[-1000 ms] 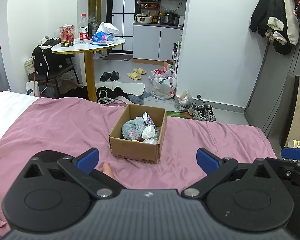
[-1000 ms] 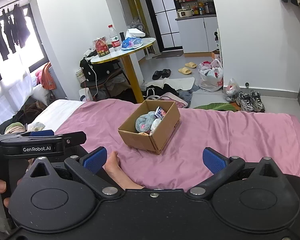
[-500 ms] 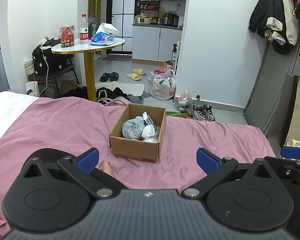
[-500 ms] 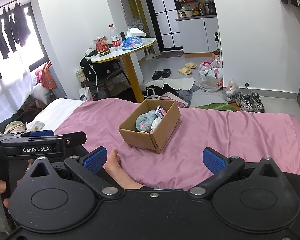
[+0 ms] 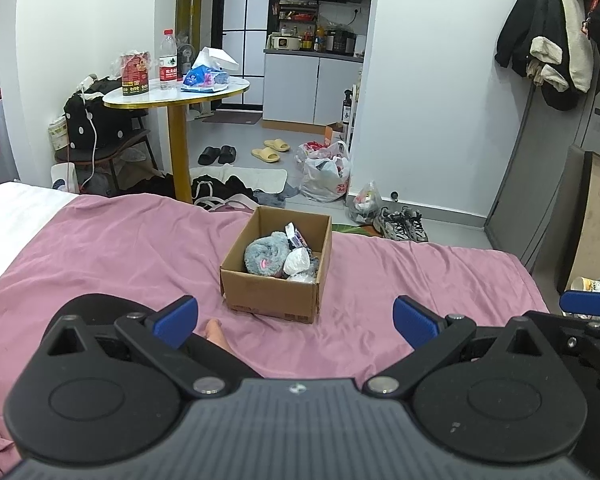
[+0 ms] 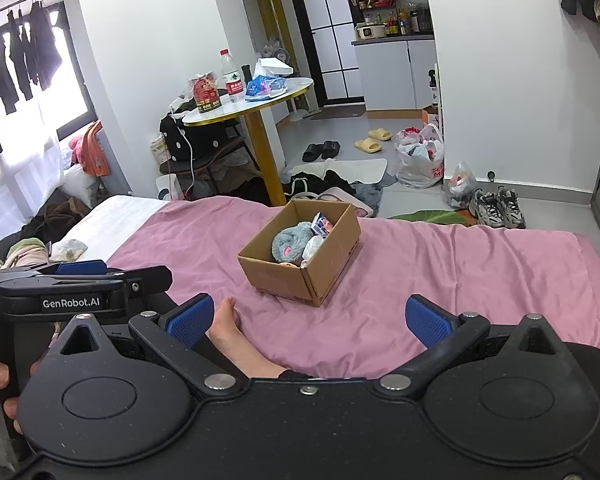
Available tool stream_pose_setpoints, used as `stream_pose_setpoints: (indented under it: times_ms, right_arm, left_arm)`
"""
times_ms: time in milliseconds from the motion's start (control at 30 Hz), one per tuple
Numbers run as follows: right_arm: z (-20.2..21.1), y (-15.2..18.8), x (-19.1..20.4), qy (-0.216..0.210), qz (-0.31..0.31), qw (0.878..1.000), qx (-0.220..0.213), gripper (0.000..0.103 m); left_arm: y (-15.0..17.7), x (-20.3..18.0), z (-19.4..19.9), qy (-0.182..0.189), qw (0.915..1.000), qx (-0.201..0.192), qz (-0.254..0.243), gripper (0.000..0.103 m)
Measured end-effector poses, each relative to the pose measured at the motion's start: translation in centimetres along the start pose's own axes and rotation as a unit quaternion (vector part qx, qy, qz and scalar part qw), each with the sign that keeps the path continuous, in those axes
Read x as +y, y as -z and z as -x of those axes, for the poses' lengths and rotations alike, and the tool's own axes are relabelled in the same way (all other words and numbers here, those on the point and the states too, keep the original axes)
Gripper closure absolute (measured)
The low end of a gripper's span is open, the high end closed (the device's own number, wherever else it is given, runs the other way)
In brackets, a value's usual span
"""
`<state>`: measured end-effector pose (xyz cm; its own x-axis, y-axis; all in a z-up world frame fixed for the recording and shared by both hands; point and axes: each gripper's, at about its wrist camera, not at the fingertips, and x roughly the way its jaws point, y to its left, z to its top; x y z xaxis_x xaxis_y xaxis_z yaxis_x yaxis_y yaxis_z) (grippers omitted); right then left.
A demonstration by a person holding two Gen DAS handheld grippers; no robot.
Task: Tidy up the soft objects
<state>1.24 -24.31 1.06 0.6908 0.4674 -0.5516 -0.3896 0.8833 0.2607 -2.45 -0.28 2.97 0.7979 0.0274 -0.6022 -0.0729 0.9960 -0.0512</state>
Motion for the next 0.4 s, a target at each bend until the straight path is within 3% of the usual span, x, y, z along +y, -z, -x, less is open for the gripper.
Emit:
stream_pose_setpoints:
  times_ms: [400]
  right_arm:
    - [0.10,-0.08,0.01,0.008,0.004,1.000,0.001,0.000]
  left_arm:
    - [1.11,-0.15,0.80,0.008,0.9999,-0.009,-0.012,0.000]
